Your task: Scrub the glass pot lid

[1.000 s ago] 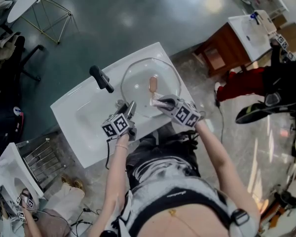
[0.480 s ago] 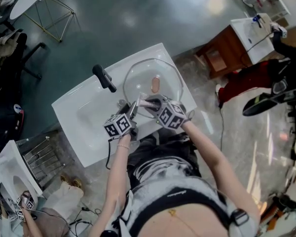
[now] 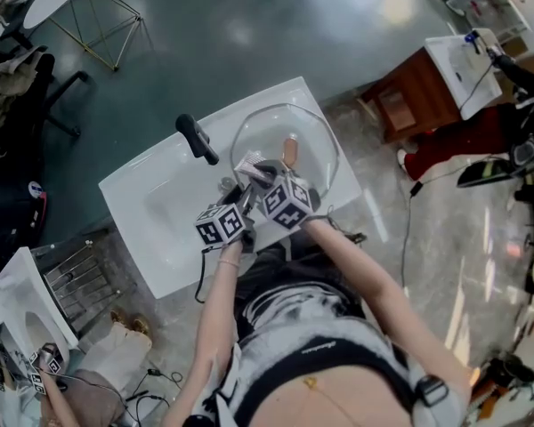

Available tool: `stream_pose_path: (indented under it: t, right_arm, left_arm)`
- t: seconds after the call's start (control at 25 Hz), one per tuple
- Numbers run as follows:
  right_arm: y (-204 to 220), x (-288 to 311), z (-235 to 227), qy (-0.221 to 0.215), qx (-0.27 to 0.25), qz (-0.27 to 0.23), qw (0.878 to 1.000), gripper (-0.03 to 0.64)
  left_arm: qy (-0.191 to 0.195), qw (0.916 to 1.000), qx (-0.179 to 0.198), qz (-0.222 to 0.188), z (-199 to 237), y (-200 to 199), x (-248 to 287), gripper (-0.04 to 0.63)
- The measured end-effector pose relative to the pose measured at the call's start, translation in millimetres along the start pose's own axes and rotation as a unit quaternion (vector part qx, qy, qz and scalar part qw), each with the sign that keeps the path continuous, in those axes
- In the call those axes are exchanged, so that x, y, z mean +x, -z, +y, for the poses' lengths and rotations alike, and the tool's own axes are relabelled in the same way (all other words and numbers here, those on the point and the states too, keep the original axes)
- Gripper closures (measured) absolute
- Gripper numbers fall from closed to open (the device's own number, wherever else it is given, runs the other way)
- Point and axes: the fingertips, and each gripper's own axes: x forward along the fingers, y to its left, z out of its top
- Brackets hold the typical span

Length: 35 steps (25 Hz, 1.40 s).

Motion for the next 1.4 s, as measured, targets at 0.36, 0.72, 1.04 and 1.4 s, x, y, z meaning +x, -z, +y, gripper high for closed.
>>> stream_pose_path:
  t: [0.36,0.72,1.04,1.4]
  right_arm:
    - [4,-1,2,0.010,-0.018,0.011,1.000,0.522]
    - [24,-27,20,-0.057,-0.046,-0.001,0.997,0.522]
    - [50,-56,26,-0.148,-0.033,-0.008,0.988,0.522]
    - [73,-75,-8,-0.114,-0.018,-0.014,0.993,0.522]
  left_arm:
    - [0.013,0.9999,-0.002,0.008,-1,1,-1,0.416]
    - [0.014,0.9998,-0.001,0.013,0,0,-2,0.420]
    - [0.007,0.9999,0.000,0.012,2,-2,-4,0.420]
    - [0.003,0.9998,0.003,0.018,-1,-2,-4,0.419]
